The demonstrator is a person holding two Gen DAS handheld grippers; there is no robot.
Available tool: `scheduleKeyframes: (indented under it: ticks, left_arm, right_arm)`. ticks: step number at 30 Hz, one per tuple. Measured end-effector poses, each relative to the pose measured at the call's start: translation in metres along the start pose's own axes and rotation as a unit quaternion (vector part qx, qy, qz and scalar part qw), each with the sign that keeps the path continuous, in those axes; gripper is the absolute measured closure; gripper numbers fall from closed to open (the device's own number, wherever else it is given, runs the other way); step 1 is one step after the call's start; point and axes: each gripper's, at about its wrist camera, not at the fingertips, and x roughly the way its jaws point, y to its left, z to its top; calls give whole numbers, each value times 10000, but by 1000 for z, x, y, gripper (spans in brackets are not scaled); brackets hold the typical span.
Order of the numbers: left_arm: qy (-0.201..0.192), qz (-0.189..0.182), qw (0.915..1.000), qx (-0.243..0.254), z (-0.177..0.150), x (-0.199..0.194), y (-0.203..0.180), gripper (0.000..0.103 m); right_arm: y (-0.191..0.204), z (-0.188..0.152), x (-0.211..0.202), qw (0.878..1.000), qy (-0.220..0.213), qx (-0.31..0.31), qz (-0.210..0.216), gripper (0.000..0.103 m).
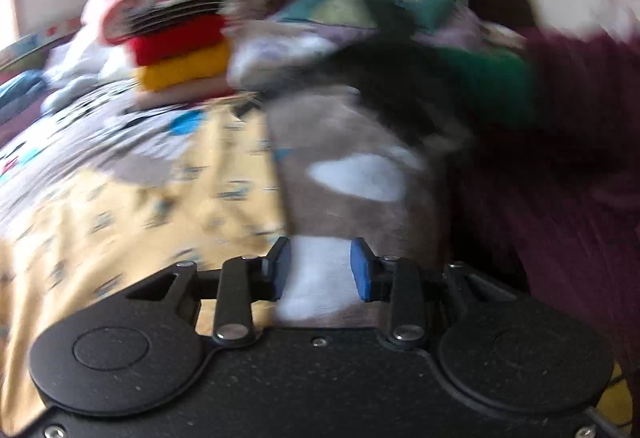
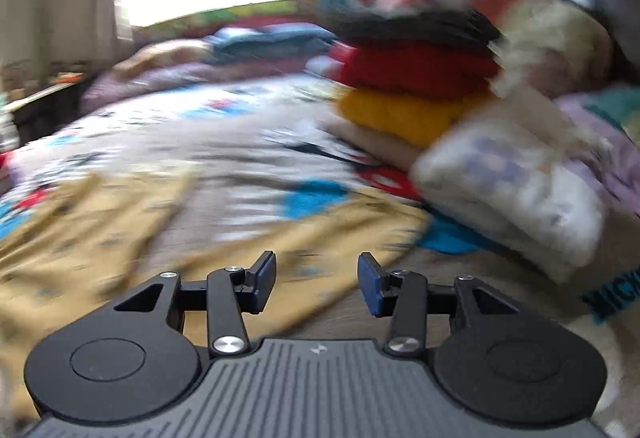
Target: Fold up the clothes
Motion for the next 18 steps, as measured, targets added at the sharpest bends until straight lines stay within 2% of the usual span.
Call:
scheduleKeyframes:
  ticks: [2, 5, 7, 10, 13, 15, 17, 18]
  left_arm:
    - [167, 354, 9990, -196, -7, -3, 9, 72]
    - [236, 781, 9958, -406, -14, -12, 18, 72]
    - [199, 1058, 9921, -642, -18, -20, 27, 72]
    - [102, 1506, 9823, -1111, -24, -32, 42, 72]
    - [25, 1976, 9657, -1687, -33, -45, 67, 72]
    - [-45, 2072, 9561, -2074, -43, -50, 80, 72]
    - [355, 1965, 9576, -2075, -52, -39, 83, 72]
    - [426, 1979, 9600, -1933, -52, -37, 80, 72]
  right_arm:
    - [34, -13, -17, 9967, -109, -624, 501, 67]
    - [74, -30, -40, 9835, -233, -1379, 1146, 71]
    - [89, -39, -45, 9769, -137, -1621, 1387, 71]
    - [99, -56, -26, 9676, 589, -2131, 1217, 71]
    - [98, -50, -41, 9708, 239, -2104, 1124, 70]
    - [103, -49, -52, 9707, -22, -2128, 1113, 70]
    - [110, -51, -56, 9677, -284, -2182, 1234, 67]
    - [115, -53, -54, 9652, -171, -2242, 1339, 64]
